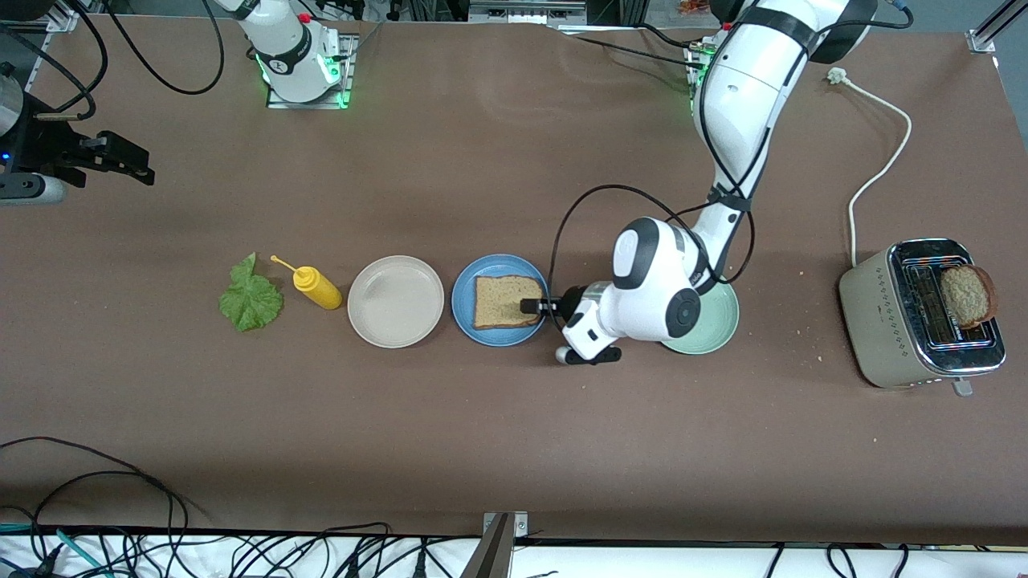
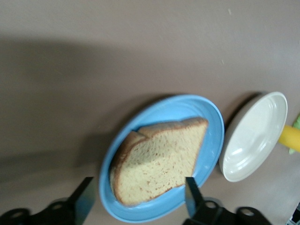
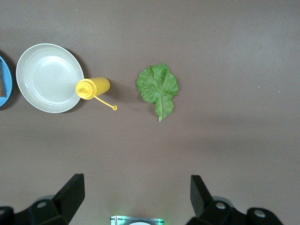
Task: Make sandwich in blue plate with both arms
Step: 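Withdraw the left gripper while the right gripper reaches the lettuce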
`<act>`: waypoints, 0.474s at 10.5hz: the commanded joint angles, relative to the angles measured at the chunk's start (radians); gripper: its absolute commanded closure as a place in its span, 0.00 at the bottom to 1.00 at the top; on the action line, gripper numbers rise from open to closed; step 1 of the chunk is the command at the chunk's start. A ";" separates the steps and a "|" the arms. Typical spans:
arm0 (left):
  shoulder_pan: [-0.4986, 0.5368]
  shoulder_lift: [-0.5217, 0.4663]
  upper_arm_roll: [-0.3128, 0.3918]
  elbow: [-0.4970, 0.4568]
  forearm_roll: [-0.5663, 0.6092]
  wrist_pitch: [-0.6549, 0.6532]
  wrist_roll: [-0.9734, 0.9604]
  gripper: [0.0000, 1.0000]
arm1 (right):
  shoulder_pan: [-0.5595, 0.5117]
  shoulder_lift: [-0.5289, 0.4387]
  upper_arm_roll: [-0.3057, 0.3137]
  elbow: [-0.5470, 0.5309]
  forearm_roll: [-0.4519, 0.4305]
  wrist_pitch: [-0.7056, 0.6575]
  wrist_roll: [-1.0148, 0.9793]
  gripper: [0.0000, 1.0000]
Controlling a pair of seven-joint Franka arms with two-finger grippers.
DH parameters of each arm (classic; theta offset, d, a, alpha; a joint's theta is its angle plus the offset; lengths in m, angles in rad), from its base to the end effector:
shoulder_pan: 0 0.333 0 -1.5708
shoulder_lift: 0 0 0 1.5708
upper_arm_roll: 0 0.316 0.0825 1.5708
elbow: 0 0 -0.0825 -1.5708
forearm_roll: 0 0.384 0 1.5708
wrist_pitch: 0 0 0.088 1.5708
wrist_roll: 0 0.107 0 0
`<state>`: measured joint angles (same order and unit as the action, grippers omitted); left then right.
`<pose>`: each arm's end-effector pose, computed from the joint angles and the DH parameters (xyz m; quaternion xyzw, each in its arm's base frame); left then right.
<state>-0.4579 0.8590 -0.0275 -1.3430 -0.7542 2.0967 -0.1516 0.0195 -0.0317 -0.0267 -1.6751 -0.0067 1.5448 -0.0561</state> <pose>0.6378 -0.3688 0.2127 0.9455 0.0488 -0.1466 0.2867 0.5384 -0.0048 0.5907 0.9985 0.0245 -0.0494 0.0014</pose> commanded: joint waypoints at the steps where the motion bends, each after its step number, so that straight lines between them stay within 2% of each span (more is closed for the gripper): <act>1: 0.025 -0.034 0.058 -0.011 -0.002 -0.032 0.027 0.00 | -0.004 0.004 -0.001 0.017 0.014 -0.017 -0.010 0.00; 4: 0.094 -0.096 0.072 -0.028 0.032 -0.064 0.030 0.00 | -0.001 0.032 0.001 0.015 0.013 -0.015 -0.025 0.00; 5: 0.128 -0.122 0.077 -0.031 0.059 -0.119 0.030 0.00 | -0.006 0.044 -0.001 0.009 0.013 -0.015 -0.025 0.00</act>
<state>-0.3980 0.8171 0.0421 -1.3399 -0.7474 2.0620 -0.1415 0.0203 -0.0230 -0.0261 -1.6756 -0.0067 1.5436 -0.0586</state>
